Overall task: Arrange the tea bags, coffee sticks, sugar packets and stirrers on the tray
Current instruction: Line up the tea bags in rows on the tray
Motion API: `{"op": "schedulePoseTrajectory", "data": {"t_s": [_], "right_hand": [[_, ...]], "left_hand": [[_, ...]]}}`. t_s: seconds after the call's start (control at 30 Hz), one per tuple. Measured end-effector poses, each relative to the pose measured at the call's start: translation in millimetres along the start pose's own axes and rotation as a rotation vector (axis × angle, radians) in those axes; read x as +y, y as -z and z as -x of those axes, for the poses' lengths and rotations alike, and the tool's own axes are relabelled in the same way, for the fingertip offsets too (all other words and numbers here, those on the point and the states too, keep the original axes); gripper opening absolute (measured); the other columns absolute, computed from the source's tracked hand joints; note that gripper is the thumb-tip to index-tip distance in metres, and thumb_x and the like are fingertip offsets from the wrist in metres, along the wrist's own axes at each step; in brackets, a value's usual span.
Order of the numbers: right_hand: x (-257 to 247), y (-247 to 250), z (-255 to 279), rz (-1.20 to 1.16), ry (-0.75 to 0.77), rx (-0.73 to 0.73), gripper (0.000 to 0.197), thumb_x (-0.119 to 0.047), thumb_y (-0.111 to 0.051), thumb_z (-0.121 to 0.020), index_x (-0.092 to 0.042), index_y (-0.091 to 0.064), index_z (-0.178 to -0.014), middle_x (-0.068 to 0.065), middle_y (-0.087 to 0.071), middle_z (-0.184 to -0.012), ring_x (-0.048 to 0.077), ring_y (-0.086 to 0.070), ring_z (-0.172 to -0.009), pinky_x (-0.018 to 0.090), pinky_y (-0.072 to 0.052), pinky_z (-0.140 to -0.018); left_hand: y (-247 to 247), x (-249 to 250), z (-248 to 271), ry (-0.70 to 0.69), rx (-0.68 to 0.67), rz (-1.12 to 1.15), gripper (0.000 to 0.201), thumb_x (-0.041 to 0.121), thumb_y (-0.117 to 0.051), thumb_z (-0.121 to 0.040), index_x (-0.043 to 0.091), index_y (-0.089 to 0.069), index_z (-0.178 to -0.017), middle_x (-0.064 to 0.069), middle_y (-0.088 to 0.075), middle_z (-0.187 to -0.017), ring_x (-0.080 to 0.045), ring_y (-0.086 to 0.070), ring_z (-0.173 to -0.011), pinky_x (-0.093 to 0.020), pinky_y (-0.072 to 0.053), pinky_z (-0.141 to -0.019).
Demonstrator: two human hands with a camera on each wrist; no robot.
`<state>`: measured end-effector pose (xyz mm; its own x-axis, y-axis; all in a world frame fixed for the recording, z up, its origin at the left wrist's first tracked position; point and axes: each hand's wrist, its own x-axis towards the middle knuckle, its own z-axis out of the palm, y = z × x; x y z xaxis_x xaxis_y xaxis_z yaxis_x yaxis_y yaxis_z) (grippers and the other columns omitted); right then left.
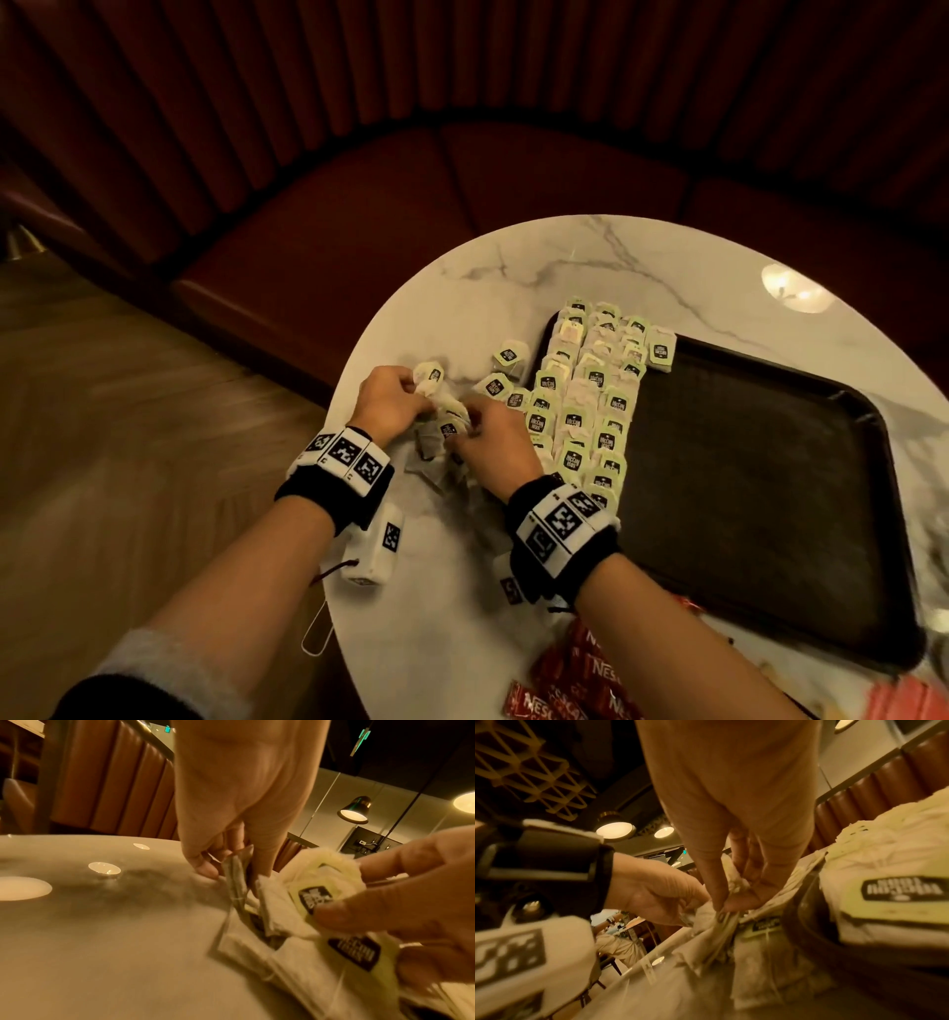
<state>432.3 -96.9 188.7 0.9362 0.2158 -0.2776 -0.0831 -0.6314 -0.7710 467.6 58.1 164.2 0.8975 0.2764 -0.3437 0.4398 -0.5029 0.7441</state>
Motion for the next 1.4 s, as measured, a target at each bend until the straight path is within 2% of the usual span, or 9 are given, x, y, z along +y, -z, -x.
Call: {"op": "schedulePoseTrajectory", "data": {"t_s": [0.13,0.3,0.7,0.8,0.9,0.97,1.13,1.23,1.4], "right_hand": [[-3.5,15.9,7.6,-0.118,0.024,0.011,0.018,-0.008,-0.072,-0.083,-0.011,-0.073,-0.101,-0.001,-0.068,-0.085,0.012,-0.059,-0.076,0.009,-0.040,-0.057],[-11.1,45.9,23.6,-0.421,-0.013,-0.020,0.011,-0.010,-0.075,-0.085,-0.013,-0.071,-0.094,-0.004,-0.068,-0.083,0.014,-0.066,-0.074,0.028,-0.055,-0.063],[-36.3,125.2,64.7,-0.665,0.010,-0.221,0.022,-0.003,-0.072,-0.083,-0.002,-0.071,-0.104,0.007,-0.072,-0.092,0.011,-0.064,-0.070,0.019,-0.049,-0.056],[-40.9,136.5,71.7,-0.592,0.003,-0.325,0.018,-0.001,-0.070,-0.084,0.000,-0.073,-0.101,0.009,-0.073,-0.089,0.010,-0.064,-0.069,0.017,-0.048,-0.054],[-39.0,143.9,75.1,-0.492,-0.022,-0.401,0.016,-0.002,-0.073,-0.081,0.001,-0.074,-0.096,0.024,-0.071,-0.102,0.024,-0.062,-0.084,0.028,-0.045,-0.068],[-37.7,146.8,76.7,-0.430,-0.042,-0.457,0.018,-0.001,-0.073,-0.081,0.003,-0.073,-0.099,0.028,-0.068,-0.110,0.030,-0.058,-0.091,0.032,-0.042,-0.072],[-40.3,149.5,79.4,-0.333,-0.077,-0.589,0.014,-0.001,-0.069,-0.085,-0.007,-0.076,-0.095,0.011,-0.075,-0.096,0.017,-0.067,-0.079,0.022,-0.052,-0.066],[-42.4,147.0,75.9,-0.227,-0.072,-0.547,0.013,-0.004,-0.071,-0.085,-0.007,-0.076,-0.097,0.013,-0.075,-0.097,0.019,-0.066,-0.080,0.027,-0.051,-0.070],[-41.2,139.0,70.2,-0.161,-0.009,-0.409,0.009,-0.009,-0.074,-0.083,-0.012,-0.074,-0.092,-0.003,-0.072,-0.079,0.009,-0.061,-0.076,0.031,-0.045,-0.080]], "left_hand": [[1.3,-9.2,10.1,-0.022,0.057,0.066,0.019,0.004,-0.078,-0.075,0.013,-0.064,-0.085,-0.007,-0.065,-0.077,-0.023,-0.059,-0.073,-0.028,-0.047,-0.065],[7.9,-9.5,24.3,0.136,0.017,0.511,0.019,0.001,-0.073,-0.079,0.006,-0.068,-0.098,-0.011,-0.068,-0.085,-0.026,-0.063,-0.083,-0.032,-0.053,-0.064],[18.1,66.4,94.4,0.123,-0.415,0.933,0.019,0.001,-0.048,-0.096,0.004,-0.061,-0.110,-0.009,-0.074,-0.085,-0.018,-0.072,-0.069,-0.033,-0.058,-0.052],[14.0,79.6,108.7,0.082,-0.516,0.892,0.023,0.014,-0.045,-0.098,0.008,-0.063,-0.112,-0.010,-0.075,-0.095,-0.020,-0.072,-0.080,-0.042,-0.060,-0.073],[9.3,83.3,119.8,0.156,-0.682,0.934,0.049,0.044,-0.057,-0.089,0.010,-0.063,-0.124,-0.020,-0.063,-0.126,-0.038,-0.057,-0.119,-0.059,-0.037,-0.108],[7.6,82.0,124.1,0.191,-0.741,0.985,0.062,0.056,-0.051,-0.089,0.013,-0.058,-0.133,-0.021,-0.058,-0.133,-0.040,-0.052,-0.124,-0.059,-0.032,-0.111],[6.8,75.6,134.0,0.146,-0.842,1.035,0.063,0.064,-0.044,-0.087,0.017,-0.068,-0.122,-0.017,-0.066,-0.118,-0.030,-0.065,-0.098,-0.044,-0.050,-0.091],[8.2,76.7,142.4,0.090,-0.897,0.989,0.053,0.061,-0.069,-0.074,0.020,-0.076,-0.106,-0.015,-0.071,-0.107,-0.028,-0.070,-0.091,-0.042,-0.059,-0.073],[3.7,69.3,149.0,0.034,-0.876,0.897,0.058,0.015,-0.079,-0.072,0.014,-0.055,-0.124,-0.014,-0.070,-0.110,-0.030,-0.070,-0.096,-0.043,-0.060,-0.069]]}}
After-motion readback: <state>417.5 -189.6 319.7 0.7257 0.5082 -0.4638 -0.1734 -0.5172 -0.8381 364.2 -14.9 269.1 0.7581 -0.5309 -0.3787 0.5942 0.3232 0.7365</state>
